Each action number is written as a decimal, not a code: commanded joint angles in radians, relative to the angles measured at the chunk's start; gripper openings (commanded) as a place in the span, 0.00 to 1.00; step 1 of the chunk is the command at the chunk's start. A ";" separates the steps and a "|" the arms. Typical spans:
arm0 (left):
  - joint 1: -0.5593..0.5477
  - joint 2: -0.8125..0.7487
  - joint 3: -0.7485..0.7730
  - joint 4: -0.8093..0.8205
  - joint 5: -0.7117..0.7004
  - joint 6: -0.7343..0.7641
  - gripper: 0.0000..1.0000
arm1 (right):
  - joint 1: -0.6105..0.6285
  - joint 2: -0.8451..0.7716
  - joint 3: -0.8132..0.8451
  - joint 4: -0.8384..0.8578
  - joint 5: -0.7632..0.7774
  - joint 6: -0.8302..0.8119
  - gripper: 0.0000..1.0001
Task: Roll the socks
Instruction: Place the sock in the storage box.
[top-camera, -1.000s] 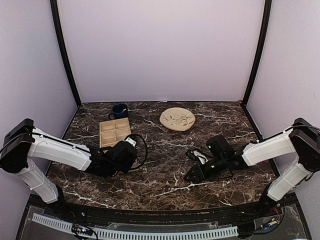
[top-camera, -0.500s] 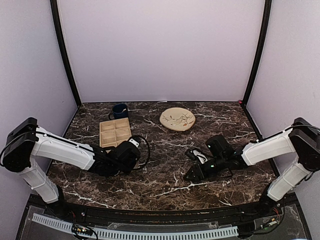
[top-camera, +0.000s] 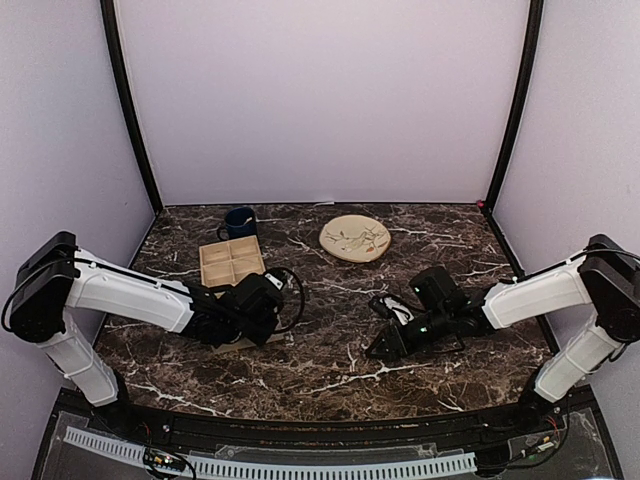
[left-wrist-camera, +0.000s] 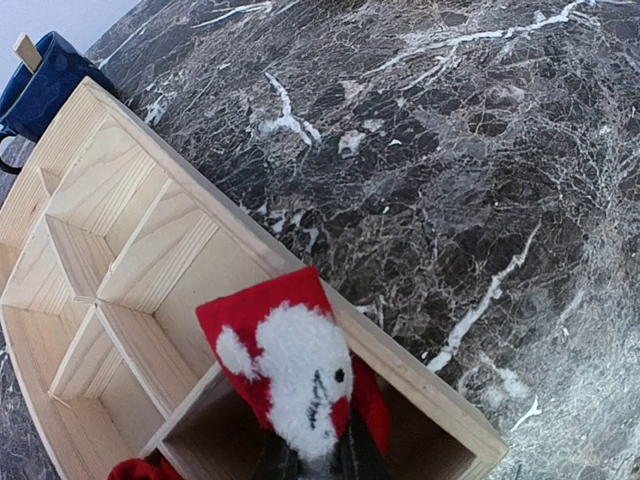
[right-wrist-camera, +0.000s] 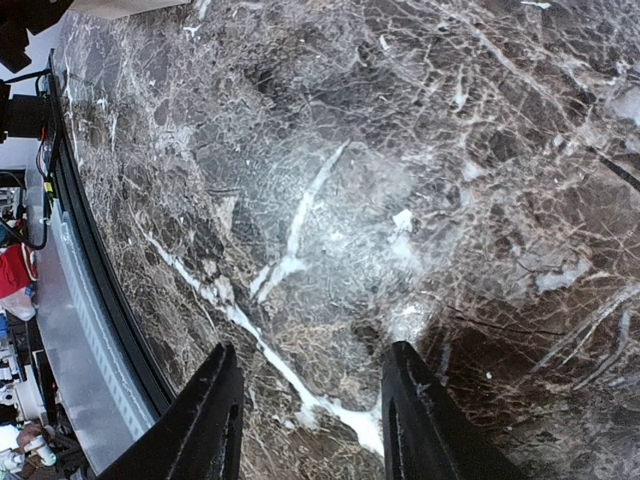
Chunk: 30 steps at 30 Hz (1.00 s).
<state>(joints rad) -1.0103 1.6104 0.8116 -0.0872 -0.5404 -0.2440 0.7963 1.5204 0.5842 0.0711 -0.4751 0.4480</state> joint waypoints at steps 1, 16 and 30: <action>0.007 0.007 0.015 -0.071 0.091 -0.025 0.00 | -0.008 -0.003 0.024 0.006 -0.007 -0.008 0.43; 0.053 0.013 0.073 -0.143 0.207 -0.042 0.00 | -0.009 0.002 0.032 0.005 -0.008 -0.009 0.44; 0.073 -0.012 0.107 -0.217 0.169 -0.045 0.00 | -0.009 0.006 0.032 0.004 -0.010 -0.014 0.44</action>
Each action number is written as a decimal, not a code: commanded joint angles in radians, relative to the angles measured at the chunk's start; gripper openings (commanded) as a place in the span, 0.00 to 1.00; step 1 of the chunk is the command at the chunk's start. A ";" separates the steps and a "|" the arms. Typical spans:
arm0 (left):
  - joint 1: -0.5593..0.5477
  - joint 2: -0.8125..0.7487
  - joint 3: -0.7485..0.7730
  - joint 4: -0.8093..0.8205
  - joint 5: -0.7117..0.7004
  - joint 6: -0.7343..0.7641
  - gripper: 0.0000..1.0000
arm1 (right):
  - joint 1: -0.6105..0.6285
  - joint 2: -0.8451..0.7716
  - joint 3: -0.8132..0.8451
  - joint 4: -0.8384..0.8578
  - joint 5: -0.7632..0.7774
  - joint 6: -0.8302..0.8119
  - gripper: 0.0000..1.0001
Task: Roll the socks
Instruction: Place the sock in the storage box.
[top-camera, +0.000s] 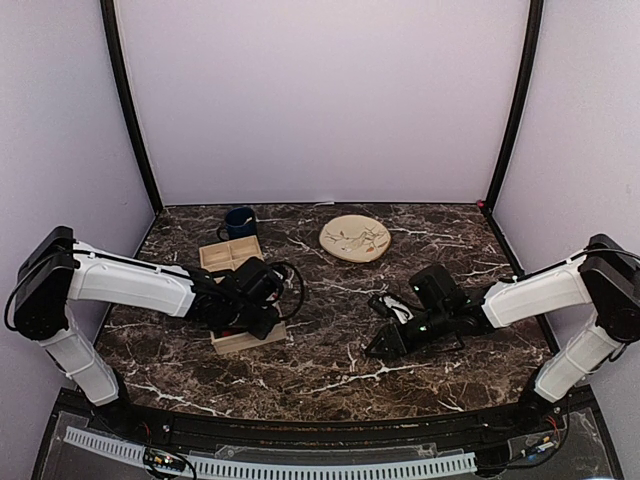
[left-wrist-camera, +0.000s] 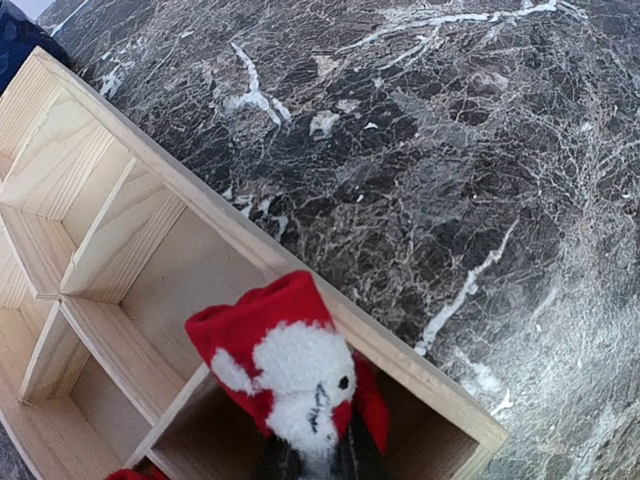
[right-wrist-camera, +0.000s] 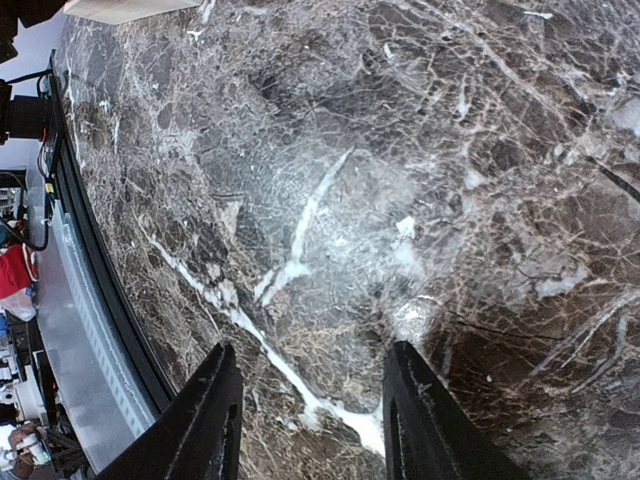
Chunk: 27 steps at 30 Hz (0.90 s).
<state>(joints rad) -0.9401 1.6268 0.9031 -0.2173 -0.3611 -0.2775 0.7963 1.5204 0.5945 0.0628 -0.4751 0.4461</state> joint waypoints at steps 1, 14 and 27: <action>0.004 -0.032 0.023 -0.102 -0.018 -0.010 0.00 | -0.008 0.007 0.023 0.013 -0.009 -0.011 0.44; 0.013 0.064 0.081 -0.181 0.034 0.004 0.00 | -0.008 0.006 0.032 0.004 -0.006 -0.016 0.44; 0.044 0.107 0.103 -0.232 0.110 -0.007 0.00 | -0.008 0.017 0.047 -0.006 -0.005 -0.021 0.44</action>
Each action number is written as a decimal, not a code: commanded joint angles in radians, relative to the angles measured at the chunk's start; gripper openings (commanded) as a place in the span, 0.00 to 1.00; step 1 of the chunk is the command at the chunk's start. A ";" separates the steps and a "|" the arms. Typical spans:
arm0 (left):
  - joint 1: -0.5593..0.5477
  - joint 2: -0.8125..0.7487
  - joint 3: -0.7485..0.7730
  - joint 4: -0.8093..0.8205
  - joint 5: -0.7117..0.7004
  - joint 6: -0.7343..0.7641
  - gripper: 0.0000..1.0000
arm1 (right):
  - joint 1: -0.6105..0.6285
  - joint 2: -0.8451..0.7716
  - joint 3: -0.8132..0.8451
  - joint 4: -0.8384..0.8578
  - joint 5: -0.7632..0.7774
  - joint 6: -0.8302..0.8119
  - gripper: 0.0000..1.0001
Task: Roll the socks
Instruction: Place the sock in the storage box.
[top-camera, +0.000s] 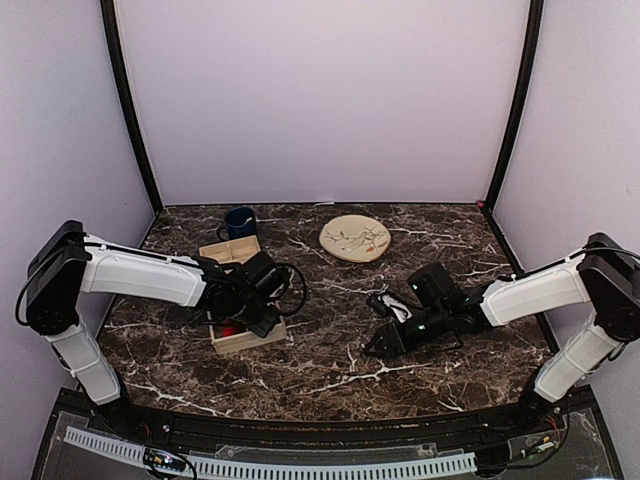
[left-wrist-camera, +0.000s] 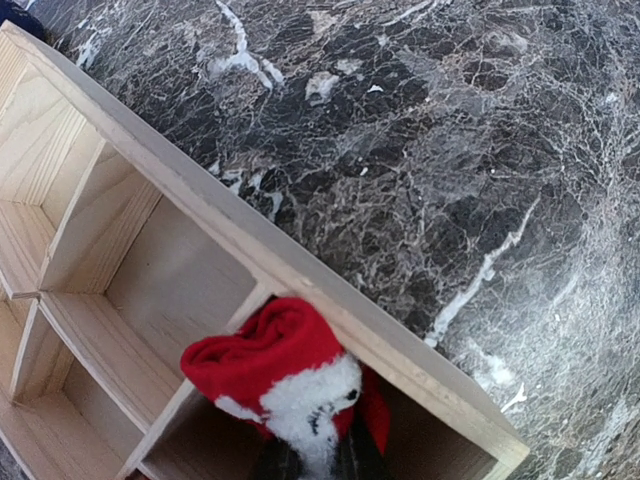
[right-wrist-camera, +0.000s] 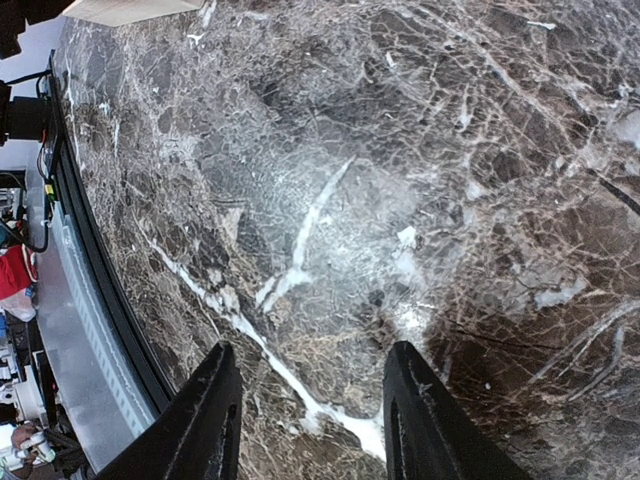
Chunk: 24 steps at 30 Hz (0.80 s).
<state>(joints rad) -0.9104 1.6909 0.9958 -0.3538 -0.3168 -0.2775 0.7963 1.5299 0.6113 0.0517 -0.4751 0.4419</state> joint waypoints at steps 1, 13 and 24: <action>0.017 0.046 0.017 -0.103 0.071 -0.005 0.00 | -0.008 0.007 0.030 0.006 -0.005 -0.017 0.44; 0.071 0.066 0.019 -0.102 0.188 -0.013 0.00 | -0.009 0.007 0.037 -0.001 -0.003 -0.019 0.44; 0.079 0.078 0.030 -0.117 0.205 -0.034 0.17 | -0.009 0.013 0.046 -0.007 -0.002 -0.024 0.45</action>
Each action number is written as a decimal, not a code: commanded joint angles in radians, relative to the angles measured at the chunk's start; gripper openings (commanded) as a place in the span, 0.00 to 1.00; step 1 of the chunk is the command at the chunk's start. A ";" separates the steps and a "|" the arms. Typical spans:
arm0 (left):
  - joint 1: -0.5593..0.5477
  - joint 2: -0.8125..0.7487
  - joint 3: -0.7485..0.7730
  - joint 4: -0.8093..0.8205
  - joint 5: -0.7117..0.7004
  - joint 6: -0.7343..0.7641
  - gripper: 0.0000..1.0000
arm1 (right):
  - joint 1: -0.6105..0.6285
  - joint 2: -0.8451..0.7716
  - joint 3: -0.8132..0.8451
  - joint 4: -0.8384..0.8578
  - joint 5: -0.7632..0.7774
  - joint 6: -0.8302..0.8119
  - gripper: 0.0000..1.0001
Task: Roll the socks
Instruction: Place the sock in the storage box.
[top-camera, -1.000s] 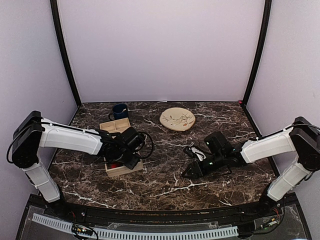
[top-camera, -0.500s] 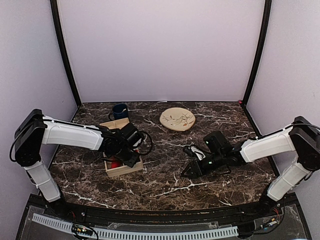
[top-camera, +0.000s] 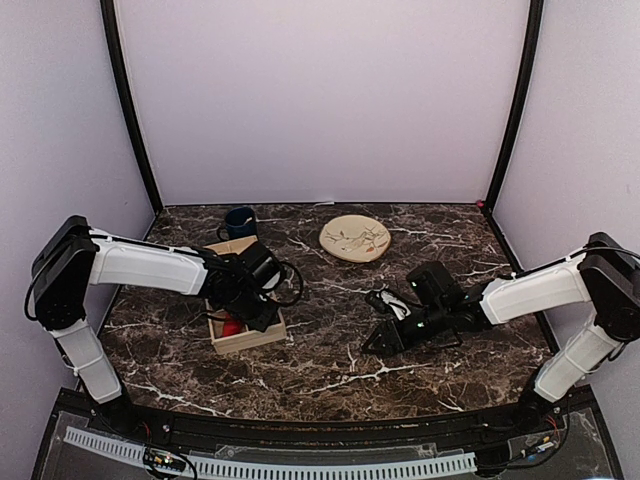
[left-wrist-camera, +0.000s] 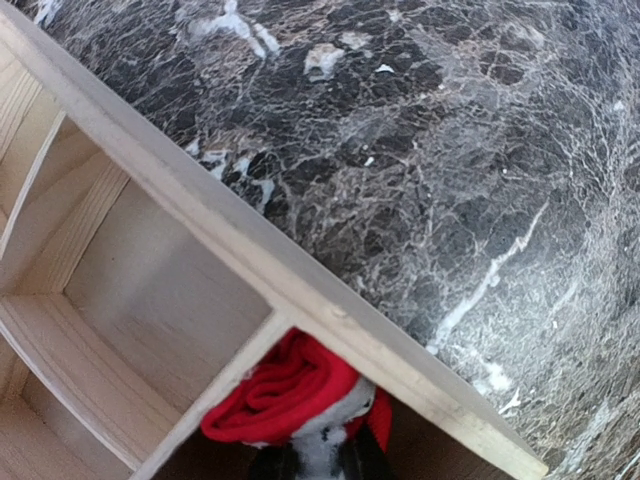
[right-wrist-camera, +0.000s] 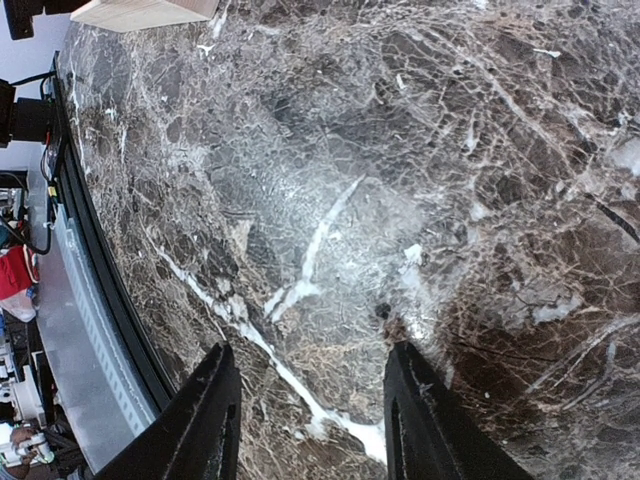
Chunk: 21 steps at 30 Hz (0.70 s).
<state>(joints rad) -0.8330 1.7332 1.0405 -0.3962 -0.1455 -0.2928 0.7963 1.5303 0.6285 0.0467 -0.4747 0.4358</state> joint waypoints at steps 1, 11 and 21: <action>0.001 0.031 -0.015 -0.074 0.032 -0.025 0.20 | -0.008 0.014 0.031 -0.002 -0.002 -0.018 0.45; 0.002 -0.011 -0.021 -0.073 0.040 -0.047 0.38 | -0.008 0.019 0.032 0.001 -0.005 -0.020 0.45; 0.000 -0.058 -0.015 -0.068 0.017 -0.067 0.38 | -0.009 0.022 0.032 0.005 -0.005 -0.017 0.45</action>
<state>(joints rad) -0.8276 1.7187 1.0447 -0.3943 -0.1444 -0.3408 0.7963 1.5414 0.6422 0.0437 -0.4747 0.4240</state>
